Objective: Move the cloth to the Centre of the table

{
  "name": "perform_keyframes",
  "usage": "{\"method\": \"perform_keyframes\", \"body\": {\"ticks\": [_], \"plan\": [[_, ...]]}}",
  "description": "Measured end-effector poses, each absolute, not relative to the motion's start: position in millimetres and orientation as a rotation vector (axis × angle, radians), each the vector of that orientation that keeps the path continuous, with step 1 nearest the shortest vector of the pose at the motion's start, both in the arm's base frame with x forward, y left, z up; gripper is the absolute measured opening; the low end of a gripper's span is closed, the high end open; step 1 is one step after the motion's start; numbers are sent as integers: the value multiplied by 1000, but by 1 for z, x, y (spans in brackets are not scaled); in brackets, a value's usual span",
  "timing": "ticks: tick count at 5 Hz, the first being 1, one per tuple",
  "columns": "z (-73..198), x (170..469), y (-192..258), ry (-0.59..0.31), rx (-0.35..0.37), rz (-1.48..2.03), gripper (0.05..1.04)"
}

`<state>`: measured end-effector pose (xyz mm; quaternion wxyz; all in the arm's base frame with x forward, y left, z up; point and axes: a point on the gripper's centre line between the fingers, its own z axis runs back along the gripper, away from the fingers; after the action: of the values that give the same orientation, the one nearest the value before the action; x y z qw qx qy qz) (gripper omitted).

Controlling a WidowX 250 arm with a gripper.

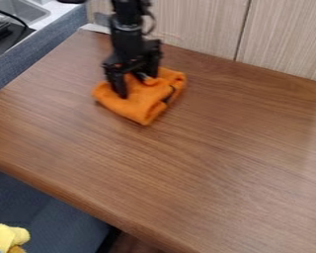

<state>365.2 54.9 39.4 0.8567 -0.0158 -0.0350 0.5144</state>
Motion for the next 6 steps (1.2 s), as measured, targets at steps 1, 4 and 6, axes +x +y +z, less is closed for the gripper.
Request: {"method": "perform_keyframes", "body": {"ticks": [1,4,6], "plan": [[38,361,34,-59,-28,1000,1000],[40,327,-6,-51,-37,810,1000],[41,320,-13,-52,-38,771,999]]}}
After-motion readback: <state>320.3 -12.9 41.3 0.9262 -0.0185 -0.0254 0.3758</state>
